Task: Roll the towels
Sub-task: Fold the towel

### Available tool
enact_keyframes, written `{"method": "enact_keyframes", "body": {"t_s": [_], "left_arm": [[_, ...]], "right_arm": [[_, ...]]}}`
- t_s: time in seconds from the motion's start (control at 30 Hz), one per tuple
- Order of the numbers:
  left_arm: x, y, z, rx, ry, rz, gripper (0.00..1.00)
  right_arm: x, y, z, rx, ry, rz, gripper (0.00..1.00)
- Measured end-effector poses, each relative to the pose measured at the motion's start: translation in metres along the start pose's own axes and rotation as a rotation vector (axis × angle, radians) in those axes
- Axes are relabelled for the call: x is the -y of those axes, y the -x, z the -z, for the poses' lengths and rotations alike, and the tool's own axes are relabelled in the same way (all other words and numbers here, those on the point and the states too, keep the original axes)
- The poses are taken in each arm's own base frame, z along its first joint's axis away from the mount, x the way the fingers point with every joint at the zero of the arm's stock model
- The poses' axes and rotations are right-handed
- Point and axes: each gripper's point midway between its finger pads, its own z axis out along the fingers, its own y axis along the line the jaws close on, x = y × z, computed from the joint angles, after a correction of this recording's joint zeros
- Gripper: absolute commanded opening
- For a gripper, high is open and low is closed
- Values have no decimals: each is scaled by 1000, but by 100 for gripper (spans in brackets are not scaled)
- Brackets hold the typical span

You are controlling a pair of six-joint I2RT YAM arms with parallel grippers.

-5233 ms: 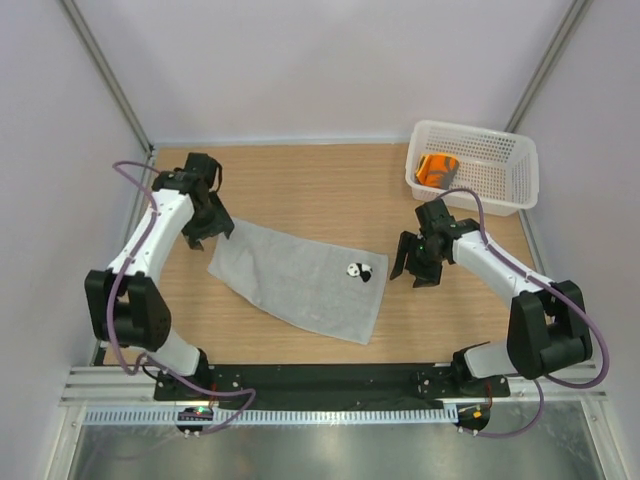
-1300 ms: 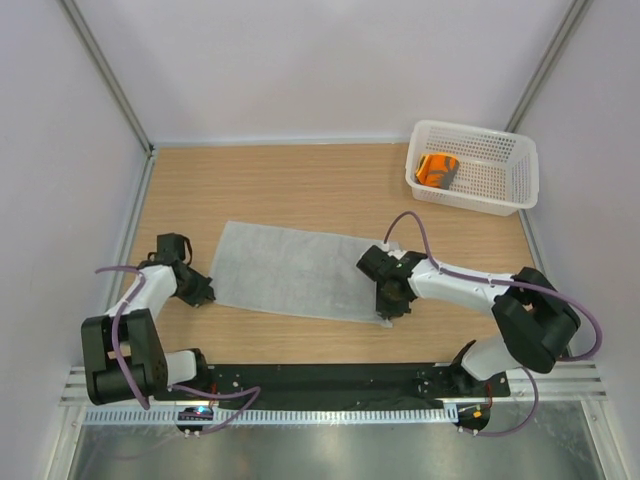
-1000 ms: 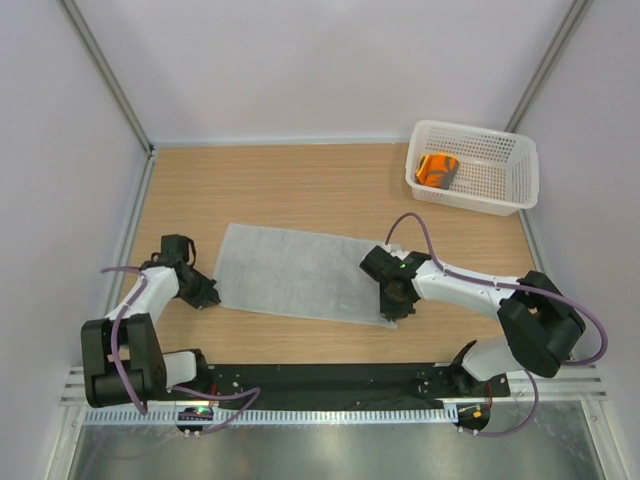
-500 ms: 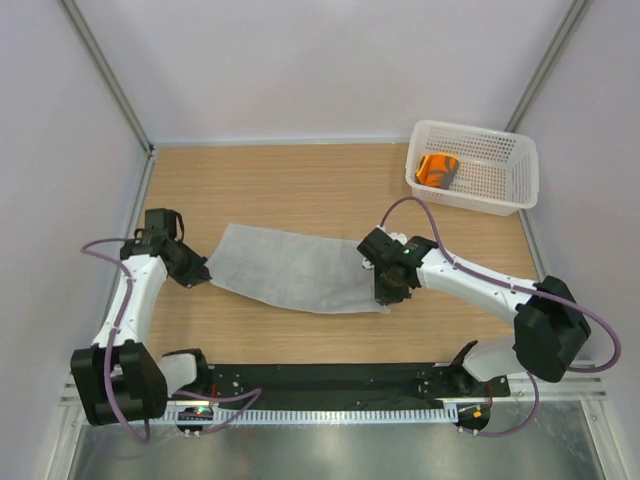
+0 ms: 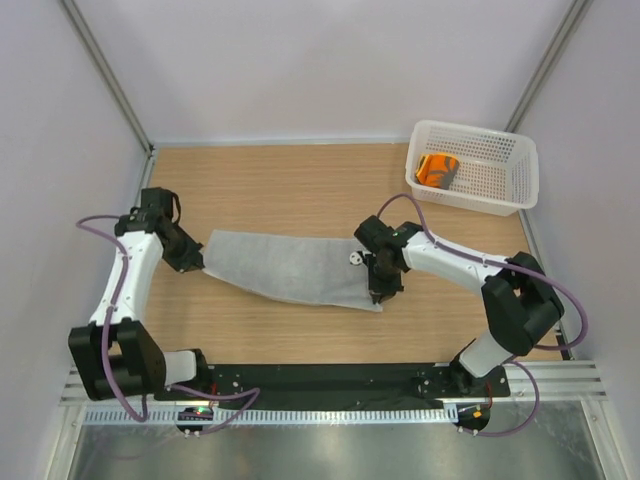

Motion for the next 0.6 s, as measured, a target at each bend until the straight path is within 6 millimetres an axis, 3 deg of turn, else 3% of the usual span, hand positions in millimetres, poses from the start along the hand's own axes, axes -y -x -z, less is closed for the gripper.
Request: {"method": "enact_keyframes", "body": {"t_s": [0.23,0.6], "left_arm": [[16,21,-23,-44,34,-22,0],[35,46,-54,-85,68,-48,0]], "right_arm": [[-4,34,4,-1,43,-23,1],[-8,66,0,-36,55,-3,1]]}}
